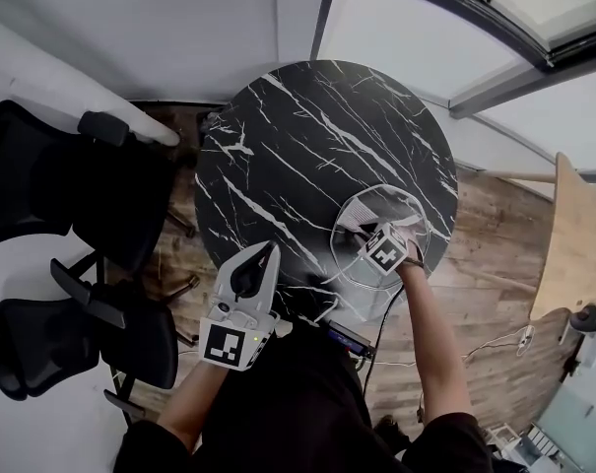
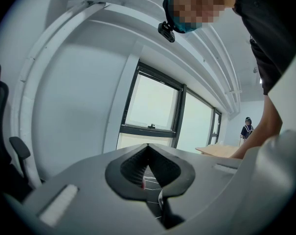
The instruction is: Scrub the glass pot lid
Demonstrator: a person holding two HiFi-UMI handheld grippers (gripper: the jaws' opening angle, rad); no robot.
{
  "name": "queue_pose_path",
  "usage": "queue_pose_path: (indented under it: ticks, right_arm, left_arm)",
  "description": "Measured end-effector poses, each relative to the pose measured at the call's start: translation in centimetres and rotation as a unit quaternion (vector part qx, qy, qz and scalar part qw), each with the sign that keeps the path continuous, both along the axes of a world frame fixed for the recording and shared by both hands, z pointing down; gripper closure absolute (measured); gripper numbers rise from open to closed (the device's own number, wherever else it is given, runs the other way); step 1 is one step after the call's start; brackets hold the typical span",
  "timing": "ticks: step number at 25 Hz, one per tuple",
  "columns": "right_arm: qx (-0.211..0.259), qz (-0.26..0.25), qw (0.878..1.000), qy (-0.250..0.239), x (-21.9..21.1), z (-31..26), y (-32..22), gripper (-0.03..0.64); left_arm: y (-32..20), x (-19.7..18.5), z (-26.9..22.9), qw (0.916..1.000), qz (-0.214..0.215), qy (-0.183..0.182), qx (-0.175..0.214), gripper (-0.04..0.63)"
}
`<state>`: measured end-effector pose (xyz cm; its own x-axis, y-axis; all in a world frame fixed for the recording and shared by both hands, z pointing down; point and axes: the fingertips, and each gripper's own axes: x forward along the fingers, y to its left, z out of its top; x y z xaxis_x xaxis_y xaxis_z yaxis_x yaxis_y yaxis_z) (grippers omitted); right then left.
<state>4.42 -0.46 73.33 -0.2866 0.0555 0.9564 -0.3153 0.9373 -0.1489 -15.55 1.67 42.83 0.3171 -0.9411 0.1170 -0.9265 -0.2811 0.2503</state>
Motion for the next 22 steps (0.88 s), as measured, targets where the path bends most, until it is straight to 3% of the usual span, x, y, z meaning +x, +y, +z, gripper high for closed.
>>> queue_pose_path:
  ticks: [22]
  right_arm:
    - [0.047,0.005,0.999,-0.017,-1.4,1.0,9.0,0.541]
  left_arm:
    - [0.7,1.5,-0.3,0.9983,0.058,-0.006,0.001,0.592]
